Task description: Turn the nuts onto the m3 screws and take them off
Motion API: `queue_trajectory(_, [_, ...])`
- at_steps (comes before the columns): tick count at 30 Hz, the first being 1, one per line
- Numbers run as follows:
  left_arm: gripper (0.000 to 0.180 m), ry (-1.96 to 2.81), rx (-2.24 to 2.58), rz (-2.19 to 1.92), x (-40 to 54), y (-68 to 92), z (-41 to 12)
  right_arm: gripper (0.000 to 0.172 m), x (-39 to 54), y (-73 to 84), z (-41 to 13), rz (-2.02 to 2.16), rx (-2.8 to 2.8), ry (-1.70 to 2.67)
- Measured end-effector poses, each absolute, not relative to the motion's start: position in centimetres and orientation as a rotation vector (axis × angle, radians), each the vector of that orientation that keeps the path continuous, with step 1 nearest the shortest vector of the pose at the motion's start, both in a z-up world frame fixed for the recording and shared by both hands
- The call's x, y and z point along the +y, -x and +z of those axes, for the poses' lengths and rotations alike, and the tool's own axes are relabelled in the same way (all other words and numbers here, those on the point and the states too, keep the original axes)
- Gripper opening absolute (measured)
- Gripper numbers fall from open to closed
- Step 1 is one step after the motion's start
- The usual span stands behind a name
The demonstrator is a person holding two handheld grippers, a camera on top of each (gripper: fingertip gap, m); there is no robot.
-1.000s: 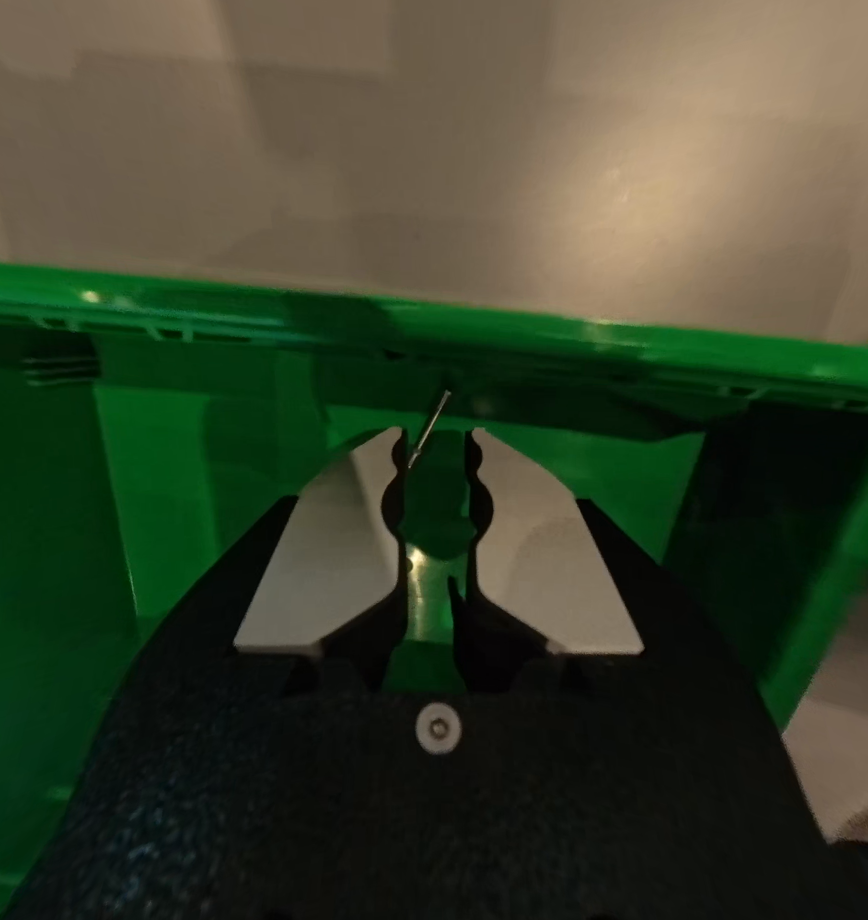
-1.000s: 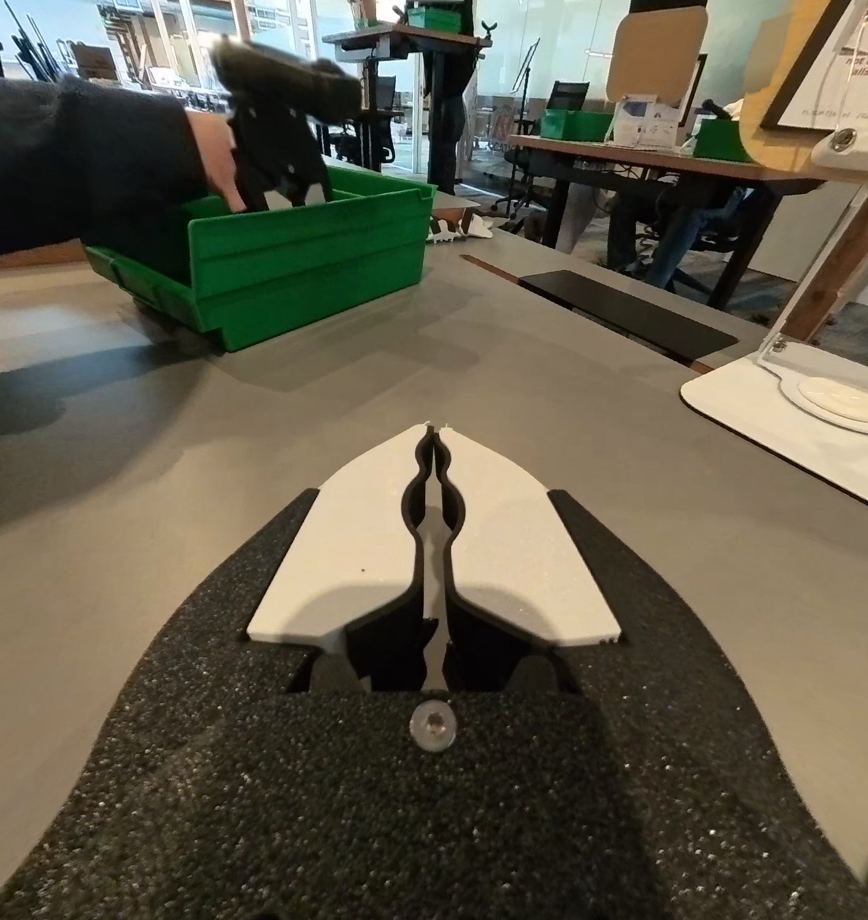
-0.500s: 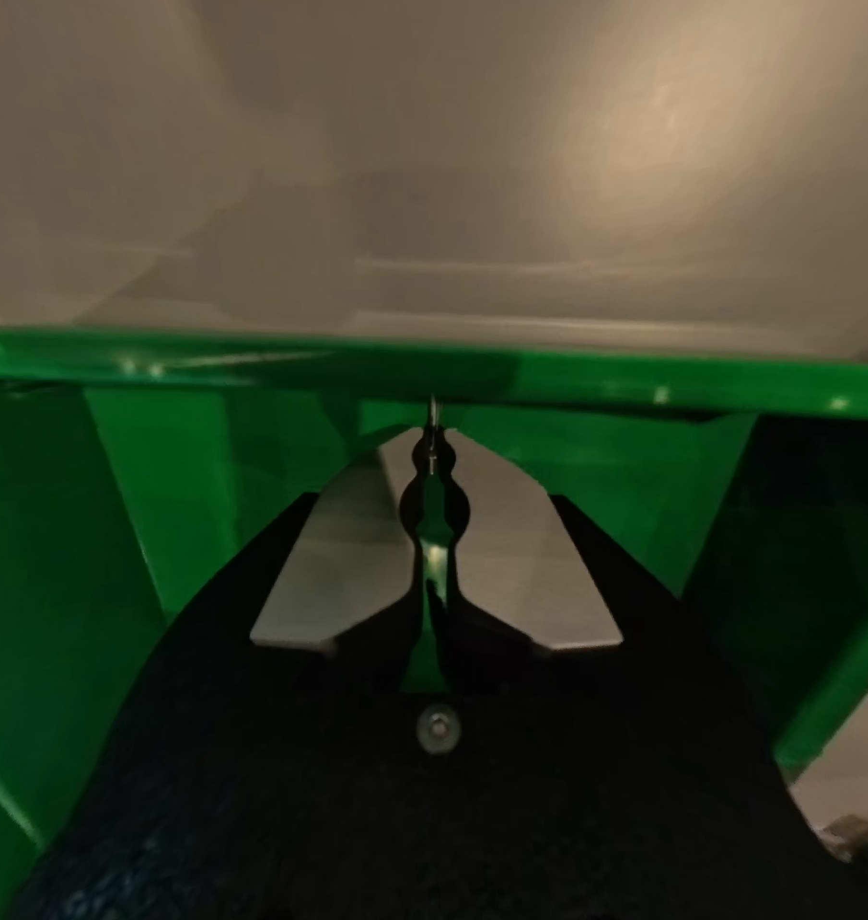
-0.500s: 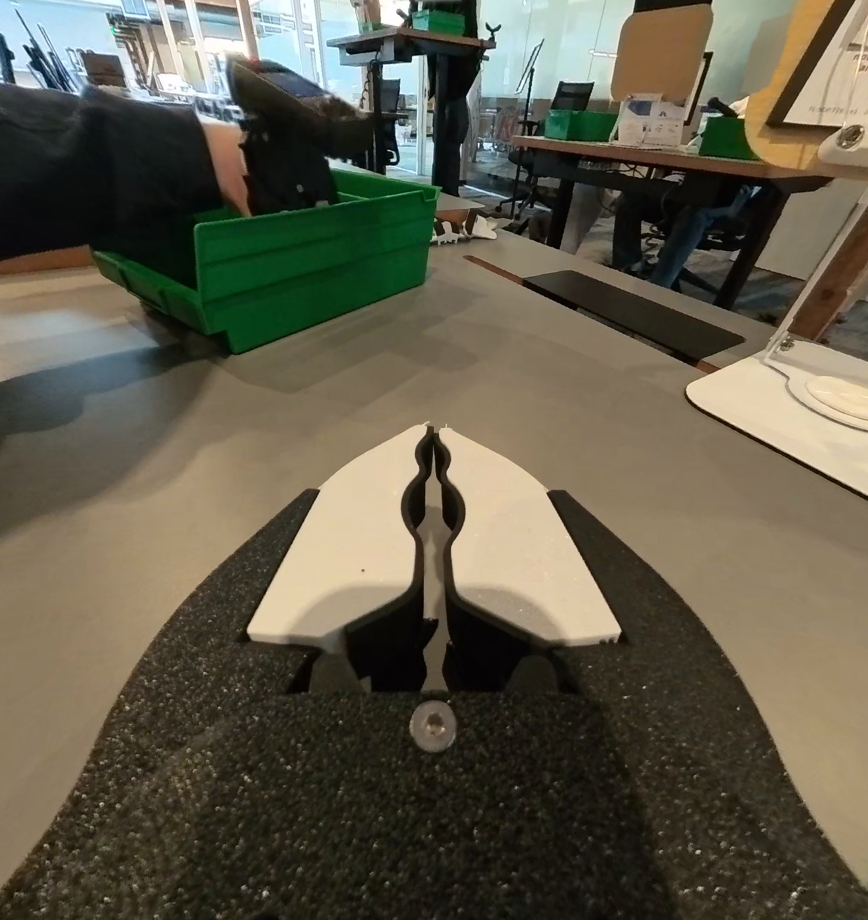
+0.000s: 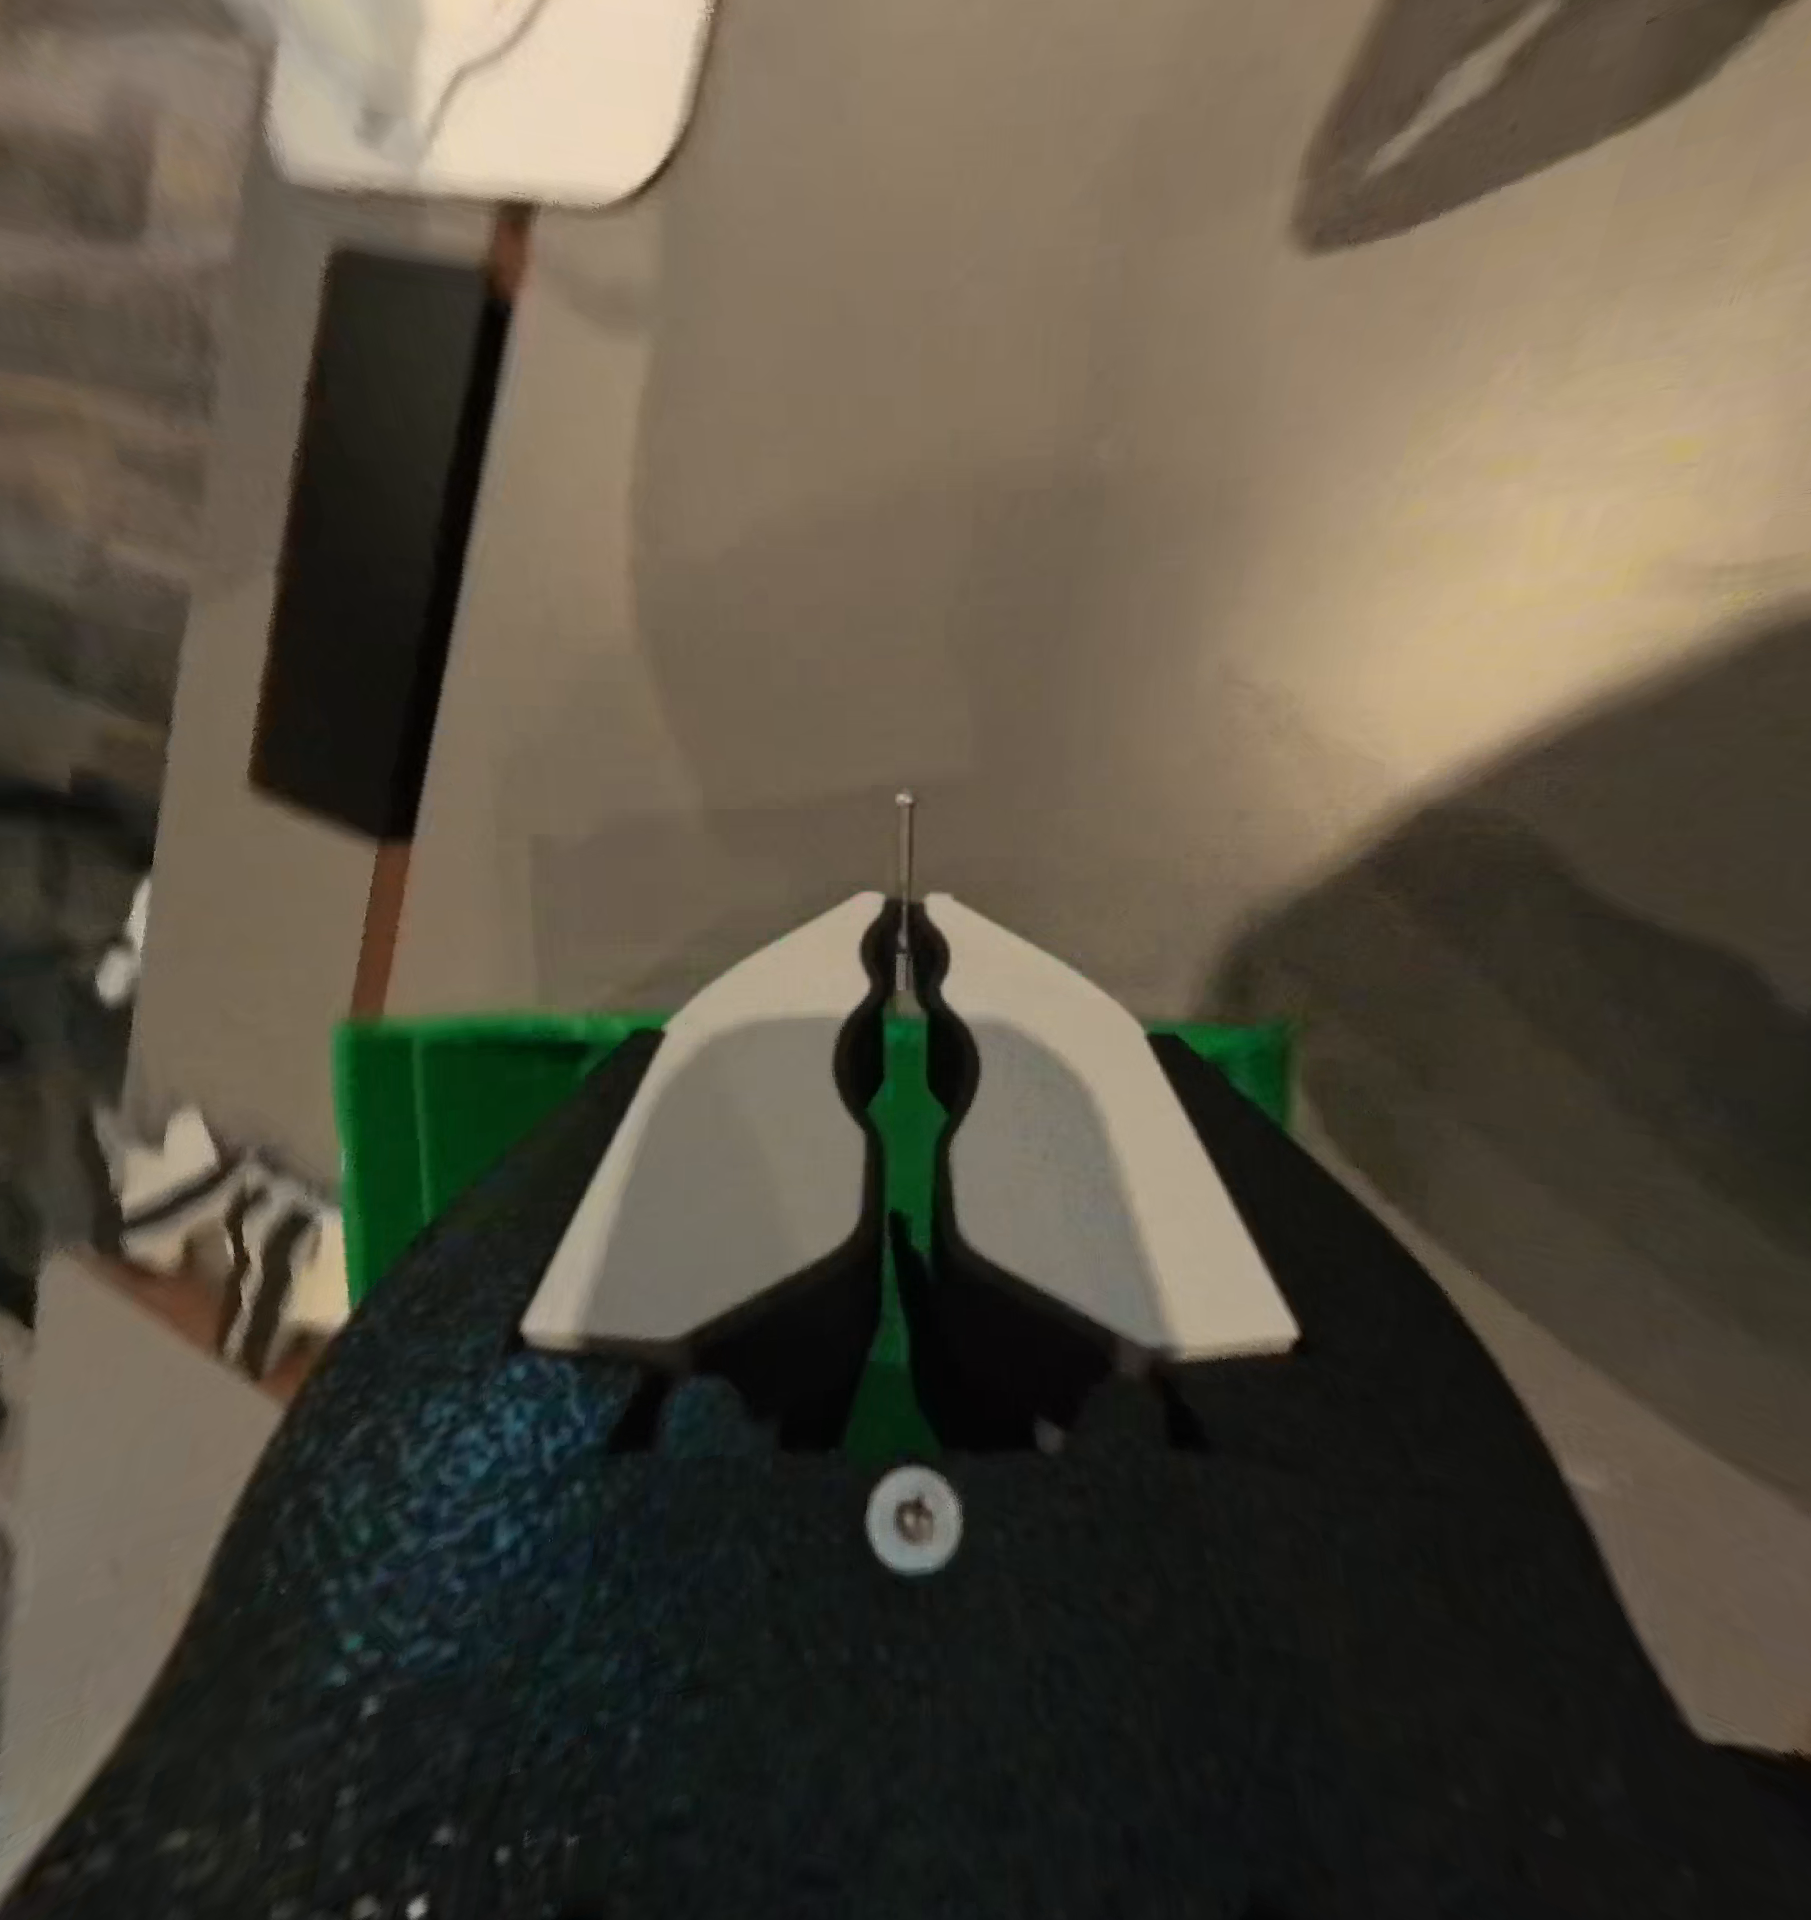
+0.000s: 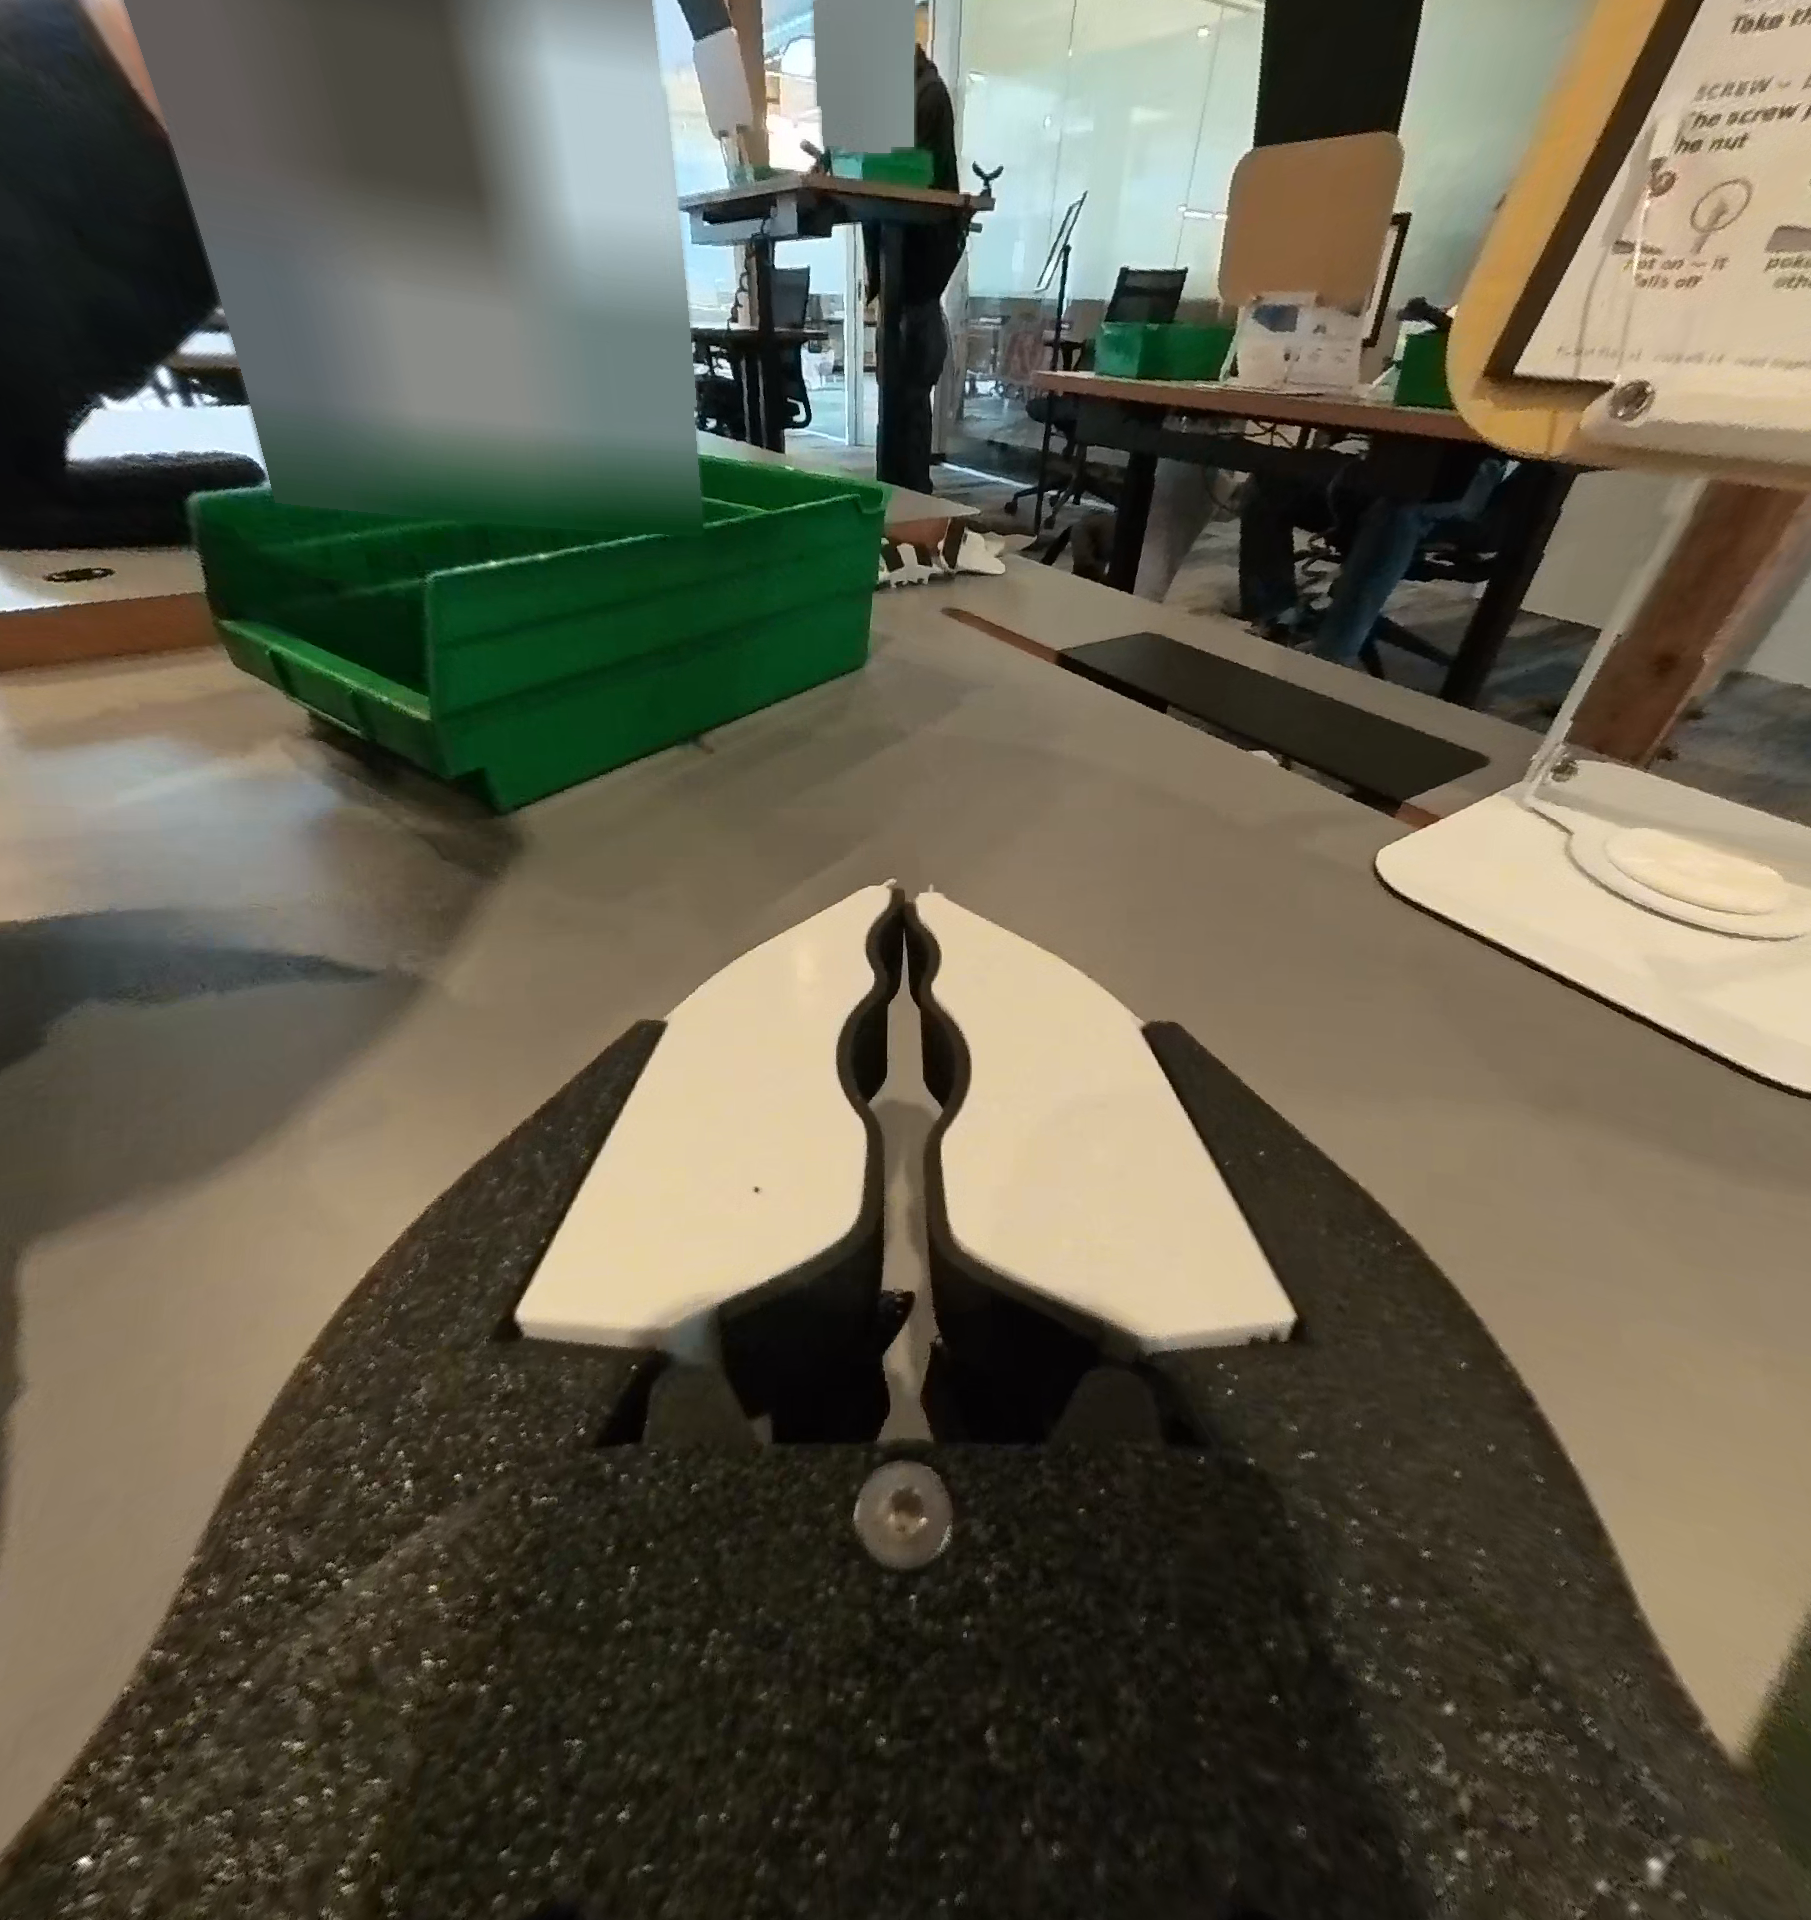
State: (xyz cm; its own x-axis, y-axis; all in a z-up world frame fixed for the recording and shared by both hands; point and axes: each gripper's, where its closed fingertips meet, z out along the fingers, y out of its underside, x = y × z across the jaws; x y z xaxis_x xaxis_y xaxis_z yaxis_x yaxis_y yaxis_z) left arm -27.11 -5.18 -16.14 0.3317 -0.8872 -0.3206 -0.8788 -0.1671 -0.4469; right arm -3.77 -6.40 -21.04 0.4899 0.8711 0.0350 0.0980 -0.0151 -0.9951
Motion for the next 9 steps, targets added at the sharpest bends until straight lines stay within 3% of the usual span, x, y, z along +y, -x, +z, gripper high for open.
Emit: queue_trajectory(9, [0.002,1.884,2.037,-0.177,-8.3,12.5,-24.9,0.000,-5.3,1.0,-21.0,0.573,-0.891,1.515])
